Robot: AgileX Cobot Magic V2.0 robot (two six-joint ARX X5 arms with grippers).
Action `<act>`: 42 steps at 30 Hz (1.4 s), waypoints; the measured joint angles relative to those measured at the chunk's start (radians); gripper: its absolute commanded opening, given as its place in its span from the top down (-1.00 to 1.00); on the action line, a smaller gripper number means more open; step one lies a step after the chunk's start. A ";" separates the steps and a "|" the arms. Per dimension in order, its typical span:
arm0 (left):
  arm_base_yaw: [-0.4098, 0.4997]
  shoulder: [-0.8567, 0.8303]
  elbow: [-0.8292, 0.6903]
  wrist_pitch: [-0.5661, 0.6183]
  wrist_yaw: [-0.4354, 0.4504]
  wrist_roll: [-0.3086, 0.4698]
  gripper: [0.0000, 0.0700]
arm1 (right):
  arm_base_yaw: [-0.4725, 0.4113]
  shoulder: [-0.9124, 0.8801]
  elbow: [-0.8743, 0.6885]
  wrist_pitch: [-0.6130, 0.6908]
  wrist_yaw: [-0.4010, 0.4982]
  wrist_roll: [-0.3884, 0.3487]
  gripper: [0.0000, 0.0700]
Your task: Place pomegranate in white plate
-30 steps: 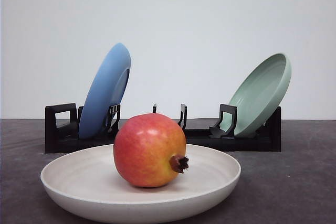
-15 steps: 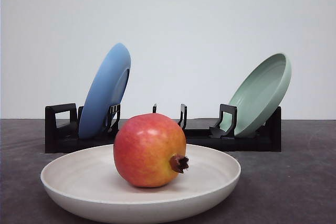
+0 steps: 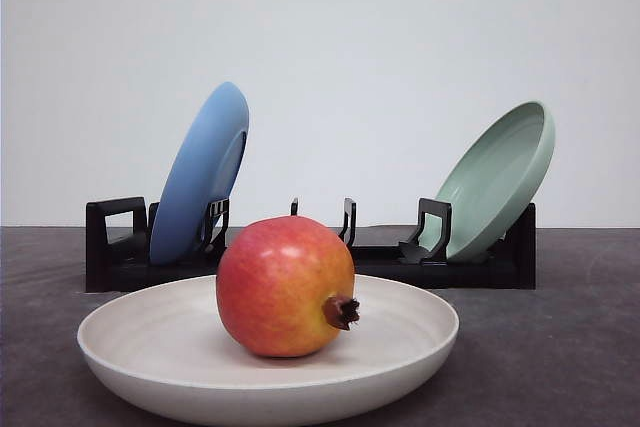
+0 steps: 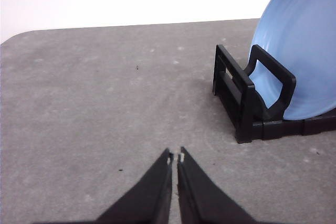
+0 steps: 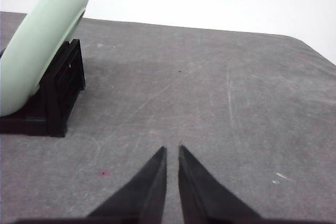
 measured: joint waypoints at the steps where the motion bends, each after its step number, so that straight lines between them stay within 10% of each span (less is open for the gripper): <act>1: 0.000 0.000 0.000 0.000 0.000 0.000 1.00 | 0.000 0.000 0.000 0.000 0.000 0.000 0.89; 42: 0.000 0.000 0.000 0.000 0.000 0.000 1.00 | 0.000 0.000 0.000 0.000 0.000 0.000 0.89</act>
